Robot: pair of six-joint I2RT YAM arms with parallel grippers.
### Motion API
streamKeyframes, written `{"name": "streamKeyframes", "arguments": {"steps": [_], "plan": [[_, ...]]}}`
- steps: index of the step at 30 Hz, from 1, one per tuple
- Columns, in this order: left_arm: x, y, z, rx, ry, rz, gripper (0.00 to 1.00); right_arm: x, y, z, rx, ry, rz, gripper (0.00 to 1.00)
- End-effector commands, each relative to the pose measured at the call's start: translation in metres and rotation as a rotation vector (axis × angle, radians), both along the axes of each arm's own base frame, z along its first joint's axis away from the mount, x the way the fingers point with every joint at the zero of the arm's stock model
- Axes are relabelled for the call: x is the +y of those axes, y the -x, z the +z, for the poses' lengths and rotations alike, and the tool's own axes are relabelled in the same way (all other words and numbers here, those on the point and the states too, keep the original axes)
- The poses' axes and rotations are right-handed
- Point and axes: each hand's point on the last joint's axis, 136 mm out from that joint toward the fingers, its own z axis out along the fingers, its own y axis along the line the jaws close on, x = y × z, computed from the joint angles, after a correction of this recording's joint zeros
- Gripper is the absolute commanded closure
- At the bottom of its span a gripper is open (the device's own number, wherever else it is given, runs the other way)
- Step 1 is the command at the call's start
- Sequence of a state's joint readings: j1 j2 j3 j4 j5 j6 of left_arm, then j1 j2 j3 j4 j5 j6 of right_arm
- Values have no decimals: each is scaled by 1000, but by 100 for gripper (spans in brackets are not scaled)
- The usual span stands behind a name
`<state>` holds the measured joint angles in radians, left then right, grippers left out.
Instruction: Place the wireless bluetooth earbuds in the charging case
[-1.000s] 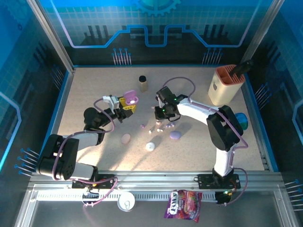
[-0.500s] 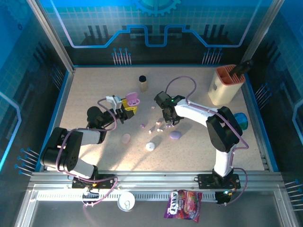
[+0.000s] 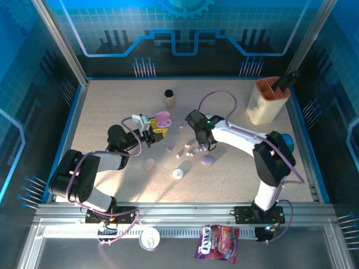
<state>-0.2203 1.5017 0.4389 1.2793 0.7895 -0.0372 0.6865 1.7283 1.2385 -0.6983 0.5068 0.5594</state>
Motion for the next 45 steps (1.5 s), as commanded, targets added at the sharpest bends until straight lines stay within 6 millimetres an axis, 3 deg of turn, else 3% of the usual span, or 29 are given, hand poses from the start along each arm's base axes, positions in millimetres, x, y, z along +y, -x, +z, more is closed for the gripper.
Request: {"name": "streamKeyframes", "arguments": {"steps": [1, 5, 10, 14, 27, 45], "plan": [[-12, 3, 7, -70, -62, -25, 62, 26, -3, 41, -135, -160, 140, 85], [-18, 7, 7, -69, -64, -49, 62, 39, 6, 85, -288, -278, 295, 86], [-28, 18, 11, -56, -51, -115, 62, 68, 33, 153, -489, -467, 570, 87], [-34, 27, 12, -40, -41, -166, 62, 89, 52, 185, -524, -514, 738, 88], [-36, 41, 18, -18, -32, -214, 63, 138, 57, 201, -515, -531, 944, 89], [-36, 41, 28, -30, -20, -213, 63, 148, 53, 177, -454, -493, 969, 86]]}}
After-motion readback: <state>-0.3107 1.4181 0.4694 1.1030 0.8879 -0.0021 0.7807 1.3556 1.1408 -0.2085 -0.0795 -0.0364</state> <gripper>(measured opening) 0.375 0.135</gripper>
